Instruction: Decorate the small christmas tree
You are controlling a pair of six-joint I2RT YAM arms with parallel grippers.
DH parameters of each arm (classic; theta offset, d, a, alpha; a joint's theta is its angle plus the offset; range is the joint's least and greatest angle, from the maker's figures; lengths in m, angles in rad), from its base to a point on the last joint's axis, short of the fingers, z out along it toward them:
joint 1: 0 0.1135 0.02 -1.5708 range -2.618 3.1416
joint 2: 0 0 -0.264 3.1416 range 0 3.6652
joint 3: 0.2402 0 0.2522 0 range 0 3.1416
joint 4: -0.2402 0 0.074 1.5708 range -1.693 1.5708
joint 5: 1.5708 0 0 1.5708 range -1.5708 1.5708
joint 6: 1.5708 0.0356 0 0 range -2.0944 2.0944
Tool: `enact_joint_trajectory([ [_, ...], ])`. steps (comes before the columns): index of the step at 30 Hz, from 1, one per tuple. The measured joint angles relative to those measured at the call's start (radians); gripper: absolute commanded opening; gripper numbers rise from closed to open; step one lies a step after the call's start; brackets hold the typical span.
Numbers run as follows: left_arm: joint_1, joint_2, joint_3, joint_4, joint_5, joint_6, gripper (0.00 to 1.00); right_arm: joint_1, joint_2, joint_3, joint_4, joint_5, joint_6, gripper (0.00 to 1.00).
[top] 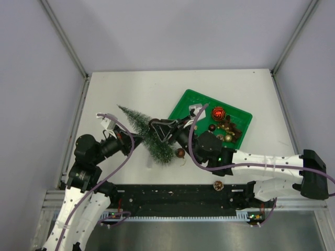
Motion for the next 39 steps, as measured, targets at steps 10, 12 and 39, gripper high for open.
enact_joint_trajectory([
  [10, 0.000, -0.008, -0.003, 0.000, 0.000, -0.003, 0.00, 0.000, -0.036, -0.068, -0.022, 0.056, -0.010, 0.45],
  [12, 0.000, -0.008, -0.003, 0.000, 0.000, -0.006, 0.00, 0.000, -0.042, -0.078, -0.023, 0.062, -0.004, 0.46],
  [39, 0.000, -0.008, -0.003, 0.001, 0.000, -0.013, 0.00, 0.000, -0.102, -0.078, -0.039, -0.010, 0.022, 0.64],
])
